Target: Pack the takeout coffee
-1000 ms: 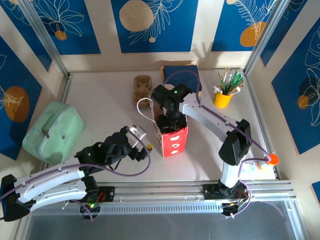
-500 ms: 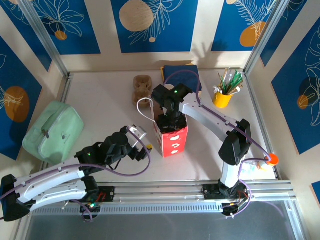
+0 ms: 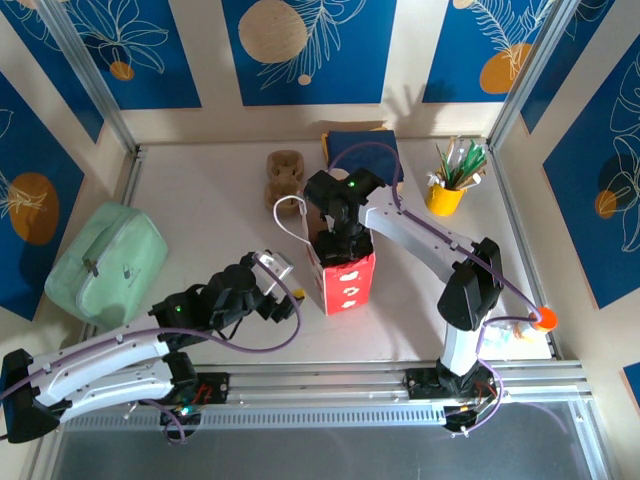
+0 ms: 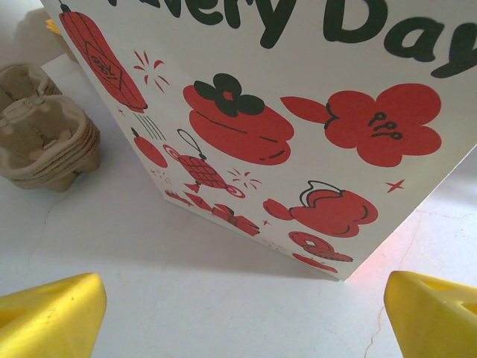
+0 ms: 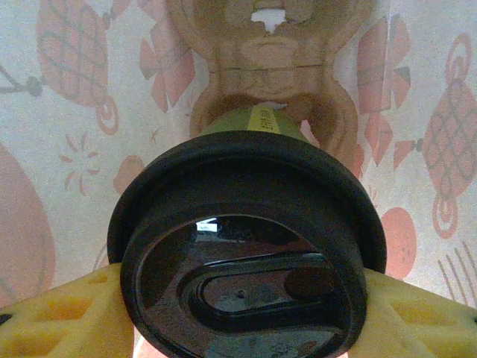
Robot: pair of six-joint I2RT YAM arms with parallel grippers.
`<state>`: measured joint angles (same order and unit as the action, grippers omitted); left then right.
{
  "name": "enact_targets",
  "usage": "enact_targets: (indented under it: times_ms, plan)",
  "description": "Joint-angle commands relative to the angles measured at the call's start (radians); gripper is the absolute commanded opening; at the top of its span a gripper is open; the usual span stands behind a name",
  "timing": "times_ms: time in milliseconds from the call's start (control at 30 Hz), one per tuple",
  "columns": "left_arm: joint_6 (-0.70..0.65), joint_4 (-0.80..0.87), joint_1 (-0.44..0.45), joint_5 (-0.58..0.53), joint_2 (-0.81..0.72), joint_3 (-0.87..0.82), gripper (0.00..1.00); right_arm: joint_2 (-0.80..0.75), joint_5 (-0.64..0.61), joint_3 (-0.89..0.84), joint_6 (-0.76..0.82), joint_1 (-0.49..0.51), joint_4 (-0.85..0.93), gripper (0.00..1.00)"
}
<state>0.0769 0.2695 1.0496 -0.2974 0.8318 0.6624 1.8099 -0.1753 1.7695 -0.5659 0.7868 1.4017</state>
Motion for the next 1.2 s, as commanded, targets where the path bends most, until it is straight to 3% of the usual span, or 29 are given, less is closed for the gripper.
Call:
enact_targets:
  times_ms: [0, 1167]
  plan:
    - [0.006, -0.010, 0.006, -0.014, -0.018, -0.007, 0.96, -0.031, 0.028, -0.004, 0.004, -0.004, 0.018, 0.61]
    - [0.018, -0.006, 0.006, -0.014, -0.018, -0.008, 0.96, -0.023, -0.049, 0.002, -0.011, -0.002, 0.054, 0.60]
